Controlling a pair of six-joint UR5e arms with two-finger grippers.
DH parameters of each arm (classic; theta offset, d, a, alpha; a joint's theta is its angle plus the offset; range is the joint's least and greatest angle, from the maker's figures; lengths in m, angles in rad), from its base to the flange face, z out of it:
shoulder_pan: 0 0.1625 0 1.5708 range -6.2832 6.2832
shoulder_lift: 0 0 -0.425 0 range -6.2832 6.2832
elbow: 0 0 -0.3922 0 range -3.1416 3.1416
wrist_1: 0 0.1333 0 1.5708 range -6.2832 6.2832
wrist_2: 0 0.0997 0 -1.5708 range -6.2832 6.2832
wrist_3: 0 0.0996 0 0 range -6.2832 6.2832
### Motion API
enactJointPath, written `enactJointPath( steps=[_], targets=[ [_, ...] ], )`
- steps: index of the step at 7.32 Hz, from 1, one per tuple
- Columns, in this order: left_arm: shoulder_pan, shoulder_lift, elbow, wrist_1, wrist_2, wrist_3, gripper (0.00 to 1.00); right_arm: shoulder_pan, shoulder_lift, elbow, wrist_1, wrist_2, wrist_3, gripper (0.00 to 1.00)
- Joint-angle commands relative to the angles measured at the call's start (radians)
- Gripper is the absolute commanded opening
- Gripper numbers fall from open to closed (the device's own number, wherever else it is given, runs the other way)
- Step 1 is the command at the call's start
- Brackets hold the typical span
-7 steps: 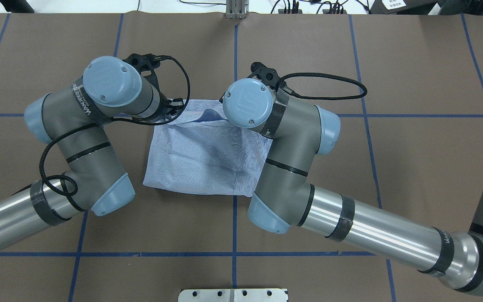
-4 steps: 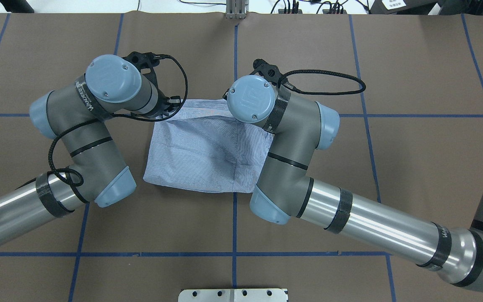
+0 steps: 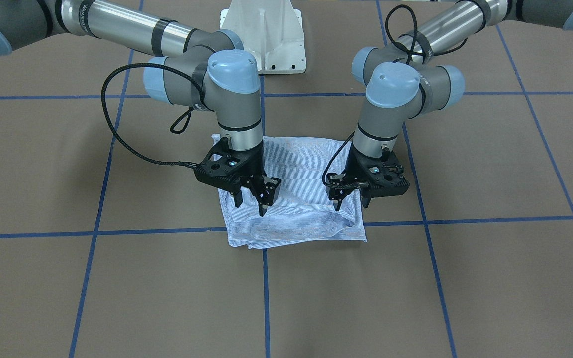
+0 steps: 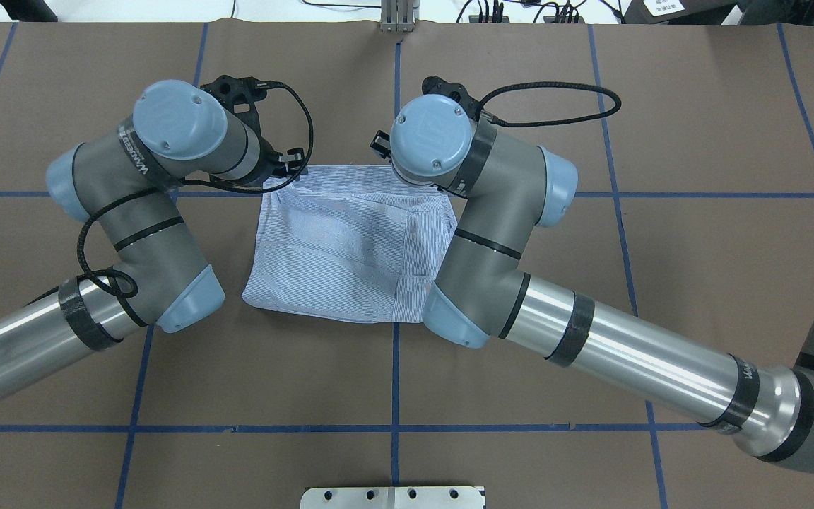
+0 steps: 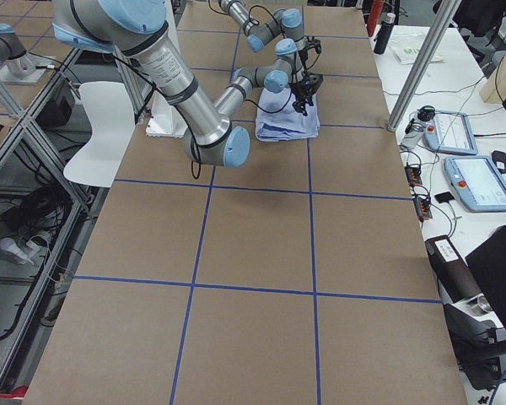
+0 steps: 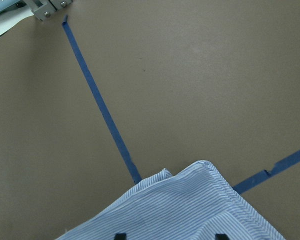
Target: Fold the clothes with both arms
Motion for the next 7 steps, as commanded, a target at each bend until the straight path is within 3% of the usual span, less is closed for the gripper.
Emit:
enactJointPath(
  steps=[1,3,4,5,6,7],
  targets=[
    [-0.051,0.081,-0.105,0.002,-0.106,0.157,1.0,0.008,0.003,0.001,-0.003,0.067,-0.013,1.0],
    [-0.097,0.143,-0.162,0.0,-0.178,0.266,1.0,-0.026,0.009,0.006,-0.013,0.073,-0.068,1.0],
    [-0.141,0.19,-0.197,0.005,-0.218,0.34,1.0,-0.02,0.006,0.038,-0.096,0.087,-0.15,1.0],
    [-0.192,0.27,-0.249,0.009,-0.247,0.448,1.0,0.02,-0.006,0.114,-0.234,0.122,-0.264,1.0],
    [-0.241,0.362,-0.297,0.011,-0.266,0.562,1.0,0.089,-0.05,0.22,-0.352,0.217,-0.377,1.0],
    [-0.316,0.44,-0.317,0.011,-0.301,0.701,1.0,0.165,-0.151,0.342,-0.403,0.293,-0.504,1.0]
  ],
)
